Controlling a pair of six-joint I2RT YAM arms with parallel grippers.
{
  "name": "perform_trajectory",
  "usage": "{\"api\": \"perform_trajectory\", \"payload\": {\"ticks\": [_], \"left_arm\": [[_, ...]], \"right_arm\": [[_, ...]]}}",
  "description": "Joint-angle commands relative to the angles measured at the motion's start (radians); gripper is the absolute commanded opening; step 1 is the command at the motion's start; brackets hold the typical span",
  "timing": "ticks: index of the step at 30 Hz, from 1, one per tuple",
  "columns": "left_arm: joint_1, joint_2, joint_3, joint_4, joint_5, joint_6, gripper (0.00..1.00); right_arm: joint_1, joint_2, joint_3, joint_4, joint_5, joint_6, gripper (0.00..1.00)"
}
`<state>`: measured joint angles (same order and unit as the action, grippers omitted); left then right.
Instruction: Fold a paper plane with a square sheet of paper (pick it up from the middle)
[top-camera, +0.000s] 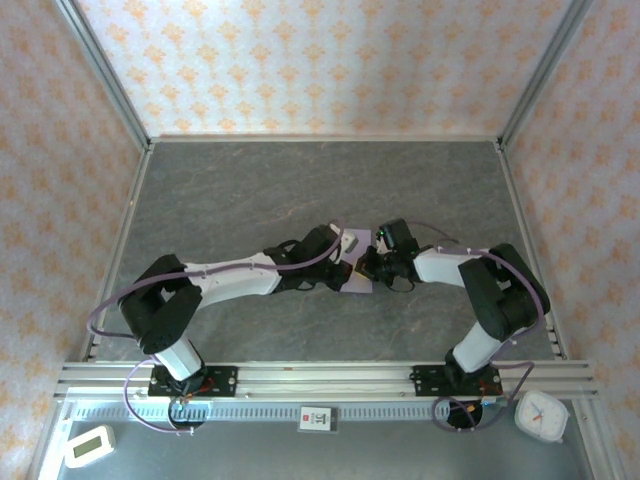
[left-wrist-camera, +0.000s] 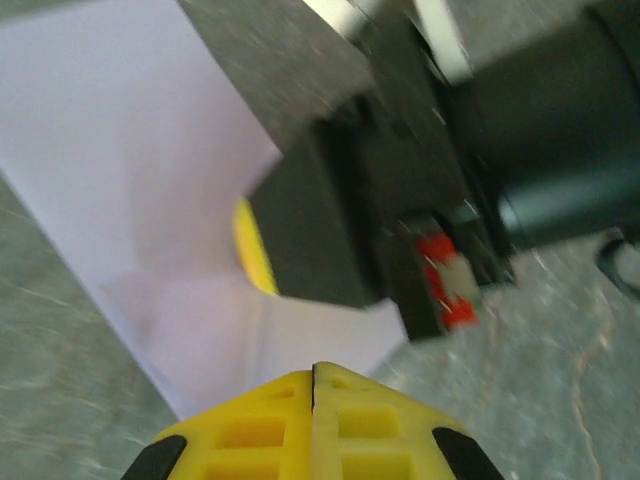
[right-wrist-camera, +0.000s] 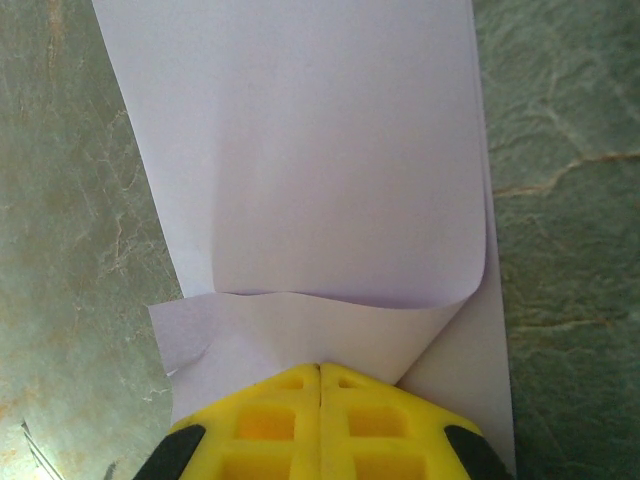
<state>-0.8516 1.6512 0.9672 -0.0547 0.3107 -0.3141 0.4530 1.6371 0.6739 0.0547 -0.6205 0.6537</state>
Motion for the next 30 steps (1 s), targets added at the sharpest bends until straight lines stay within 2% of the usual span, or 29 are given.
{"api": "perform_trajectory", "payload": {"ticks": [1,12,30], "left_arm": [[-0.028,0.019,-0.015,-0.021,0.075,0.013,0.0],[-0.032,0.105,-0.007,0.023,0.024,0.02,0.0],[0.036,0.168,-0.009,0.052,-0.006,0.049,0.0]], "right_arm": [[0.002,0.017,-0.05,-0.116,0.084,-0.001,0.0],[0.001,0.018,-0.048,-0.113,0.085,0.004,0.0],[0.002,0.017,-0.051,-0.111,0.088,0.012,0.0]]}}
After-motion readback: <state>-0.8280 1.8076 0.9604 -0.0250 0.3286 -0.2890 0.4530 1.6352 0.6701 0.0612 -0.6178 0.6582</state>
